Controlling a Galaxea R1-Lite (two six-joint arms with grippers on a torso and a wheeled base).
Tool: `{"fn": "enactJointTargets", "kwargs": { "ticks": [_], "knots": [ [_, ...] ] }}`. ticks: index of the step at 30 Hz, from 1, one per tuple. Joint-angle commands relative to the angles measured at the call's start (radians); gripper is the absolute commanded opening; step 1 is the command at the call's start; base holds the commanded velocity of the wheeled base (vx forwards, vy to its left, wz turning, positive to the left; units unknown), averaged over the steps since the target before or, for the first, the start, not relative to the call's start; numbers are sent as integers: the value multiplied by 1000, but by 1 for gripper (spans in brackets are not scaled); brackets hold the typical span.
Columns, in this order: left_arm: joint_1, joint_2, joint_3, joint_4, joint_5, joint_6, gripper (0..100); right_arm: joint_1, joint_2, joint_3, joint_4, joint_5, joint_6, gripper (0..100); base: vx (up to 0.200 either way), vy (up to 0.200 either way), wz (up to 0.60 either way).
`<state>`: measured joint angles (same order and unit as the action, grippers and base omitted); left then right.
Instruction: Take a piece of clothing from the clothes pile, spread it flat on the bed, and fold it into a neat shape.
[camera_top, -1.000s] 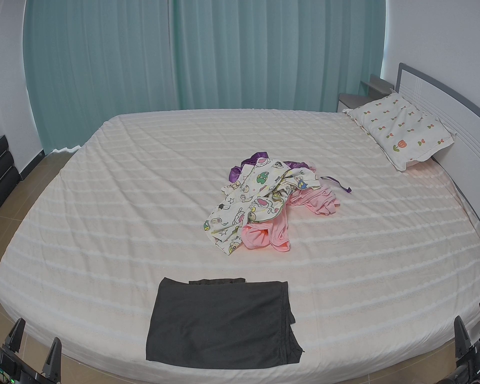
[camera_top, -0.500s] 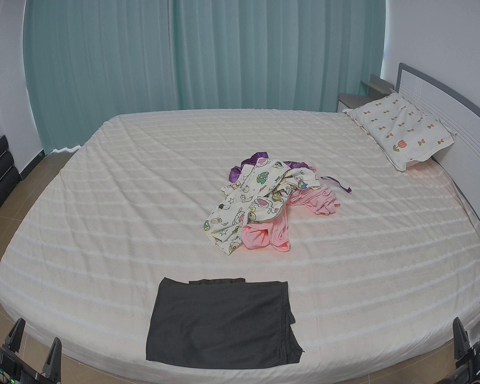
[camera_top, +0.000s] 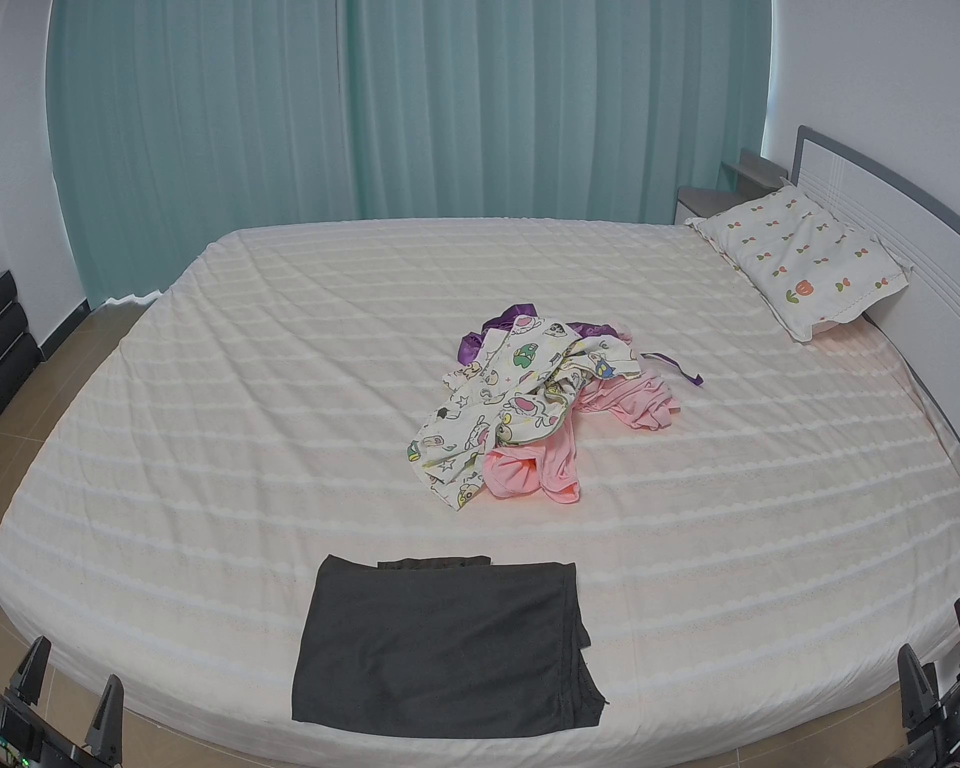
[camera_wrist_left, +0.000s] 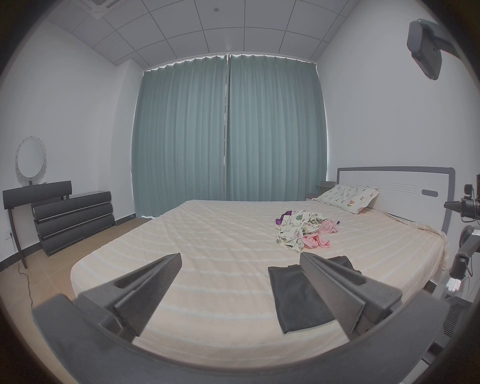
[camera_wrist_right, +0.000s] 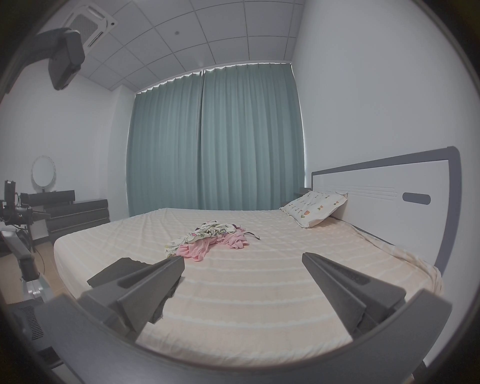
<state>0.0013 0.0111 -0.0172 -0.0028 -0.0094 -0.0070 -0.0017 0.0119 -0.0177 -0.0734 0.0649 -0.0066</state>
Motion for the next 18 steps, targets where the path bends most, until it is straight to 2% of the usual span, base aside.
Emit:
{"fn": "enactJointTargets", "kwargs": {
  "ticks": [1,6,8,9,11,13,18],
  "knots": [
    [0,-8,17,0,0,-1,100,-1,-12,18,0,7,8,100,0,0,0],
    [0,-8,17,0,0,-1,100,-1,-10,16,-32,-39,-50,100,0,0,0],
    [0,-8,17,0,0,-1,100,0,-10,8,-59,-39,-67,100,0,0,0],
    [0,-8,17,0,0,-1,100,0,-10,10,-105,-17,-79,100,0,0,0],
    [0,-8,17,0,0,-1,100,0,-12,18,-49,-11,-85,100,0,0,0],
    [0,-8,17,0,0,-1,100,-1,-10,15,50,-39,-69,100,0,0,0],
    [0,-8,17,0,0,-1,100,-1,-6,12,83,-56,-29,100,0,0,0]
  ]
}}
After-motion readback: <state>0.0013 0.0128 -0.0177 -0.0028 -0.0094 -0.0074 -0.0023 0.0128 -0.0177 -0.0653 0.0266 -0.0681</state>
